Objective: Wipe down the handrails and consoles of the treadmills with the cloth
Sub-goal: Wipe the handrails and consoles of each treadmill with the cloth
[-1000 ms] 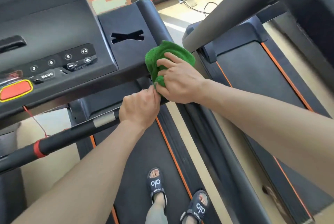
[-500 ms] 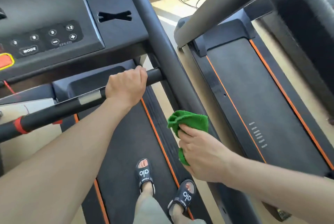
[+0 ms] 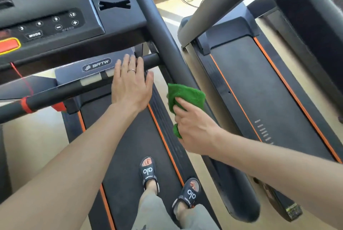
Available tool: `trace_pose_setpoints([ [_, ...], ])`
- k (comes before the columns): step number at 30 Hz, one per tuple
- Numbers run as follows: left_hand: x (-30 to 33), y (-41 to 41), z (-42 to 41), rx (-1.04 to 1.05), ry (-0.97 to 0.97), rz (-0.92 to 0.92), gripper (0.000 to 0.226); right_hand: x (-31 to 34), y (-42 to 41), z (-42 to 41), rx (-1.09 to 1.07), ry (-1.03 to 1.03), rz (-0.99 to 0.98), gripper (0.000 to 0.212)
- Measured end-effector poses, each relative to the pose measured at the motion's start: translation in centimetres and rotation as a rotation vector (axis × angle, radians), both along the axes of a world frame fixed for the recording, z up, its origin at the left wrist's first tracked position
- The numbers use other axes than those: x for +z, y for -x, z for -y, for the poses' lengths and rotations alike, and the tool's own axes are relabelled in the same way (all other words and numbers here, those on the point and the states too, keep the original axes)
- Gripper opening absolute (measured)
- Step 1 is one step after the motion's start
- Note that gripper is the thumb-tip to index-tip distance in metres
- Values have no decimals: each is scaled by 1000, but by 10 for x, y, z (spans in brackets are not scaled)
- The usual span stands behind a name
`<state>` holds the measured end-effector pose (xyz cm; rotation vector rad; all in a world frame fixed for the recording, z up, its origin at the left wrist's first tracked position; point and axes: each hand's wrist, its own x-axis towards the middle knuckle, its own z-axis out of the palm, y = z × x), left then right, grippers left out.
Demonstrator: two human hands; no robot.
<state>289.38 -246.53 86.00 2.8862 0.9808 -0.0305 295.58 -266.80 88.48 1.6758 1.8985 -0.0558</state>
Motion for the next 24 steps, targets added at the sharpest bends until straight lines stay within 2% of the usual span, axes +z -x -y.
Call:
trace_pose_setpoints([
  [6, 11, 10, 92, -36, 192, 61, 61, 8, 55, 139, 5, 159, -209, 44],
  [9, 13, 13, 142, 20, 384, 113, 65, 11, 53, 186, 38, -35, -361, 39],
  [12, 22, 11, 174, 142, 627, 196, 59, 8, 33, 189, 34, -155, -482, 45],
  [14, 34, 9, 184, 273, 846, 286, 56, -2, 29, 175, -119, -302, -515, 44],
  [17, 46, 9, 187, 520, 1148, 410, 62, -14, 40, 149, -551, -548, -617, 48],
  [19, 49, 12, 190, 554, 1199, 446, 65, -20, 53, 150, -756, -642, -637, 53],
  [21, 48, 16, 199, 537, 1196, 463, 64, -21, 69, 169, -841, -700, -656, 56],
  [24, 43, 24, 216, 500, 1206, 436, 60, -9, 96, 212, -981, -896, -785, 58],
])
